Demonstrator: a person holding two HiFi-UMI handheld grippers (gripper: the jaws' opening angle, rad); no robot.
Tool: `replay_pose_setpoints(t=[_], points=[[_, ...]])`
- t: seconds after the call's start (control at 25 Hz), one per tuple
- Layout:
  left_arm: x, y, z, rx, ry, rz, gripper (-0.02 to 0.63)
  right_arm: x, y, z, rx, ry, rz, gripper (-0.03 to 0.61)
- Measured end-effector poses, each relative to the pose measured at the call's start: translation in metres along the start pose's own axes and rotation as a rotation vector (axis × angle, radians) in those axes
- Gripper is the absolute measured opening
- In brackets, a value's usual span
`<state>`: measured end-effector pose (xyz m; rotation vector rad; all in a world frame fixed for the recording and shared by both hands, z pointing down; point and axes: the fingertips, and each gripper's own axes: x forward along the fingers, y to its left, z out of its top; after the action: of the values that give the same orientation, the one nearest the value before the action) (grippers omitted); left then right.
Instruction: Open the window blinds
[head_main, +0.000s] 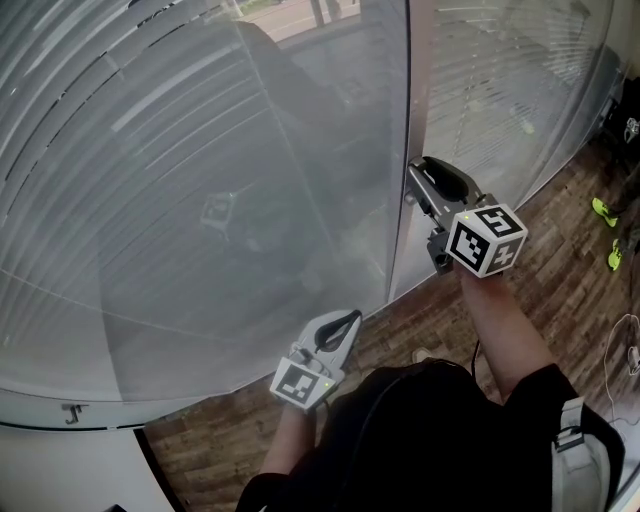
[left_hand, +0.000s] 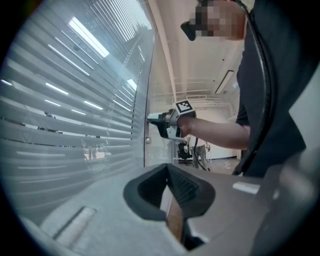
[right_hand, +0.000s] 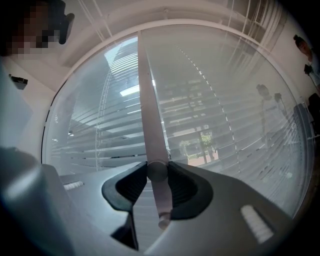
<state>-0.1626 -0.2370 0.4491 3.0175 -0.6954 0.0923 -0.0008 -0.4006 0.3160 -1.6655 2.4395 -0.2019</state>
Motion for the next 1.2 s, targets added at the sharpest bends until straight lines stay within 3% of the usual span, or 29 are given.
replay_pose_setpoints(t=[0.16,0.4,0.48,0.68,0.76,0.92,1.2], points=[[0.006,-0.005,0.000,-0.004,0.004,-0.013,0.005,-0.006,0.004,0.001,-0.022,-0.008,0.037,0.215],[0.023,-0.011,-0.004,-0.014,0.007,-0.039,0.005,-0.020,0.001,-0.018,-0.273,0.084,0.066,0.236],[0.030,-0.014,-0.003,-0.011,0.001,-0.046,0.005,-0.021,0.003,-0.019,-0.456,0.121,0.076,0.244],[0.045,-0.022,0.001,-0.003,-0.014,-0.054,0.005,-0.020,0.011,-0.015,-1.202,0.248,0.018,0.244],[0.049,-0.024,0.004,0.000,-0.025,-0.050,0.005,-0.016,0.009,-0.016,-1.410,0.274,-0.004,0.242],[0.051,-0.022,0.009,0.001,-0.047,-0.014,0.005,-0.008,0.013,-0.014,-1.511,0.269,0.034,0.242],[0.043,-0.017,0.008,-0.001,-0.068,0.038,0.005,-0.002,0.021,-0.018,-1.549,0.250,0.053,0.211]])
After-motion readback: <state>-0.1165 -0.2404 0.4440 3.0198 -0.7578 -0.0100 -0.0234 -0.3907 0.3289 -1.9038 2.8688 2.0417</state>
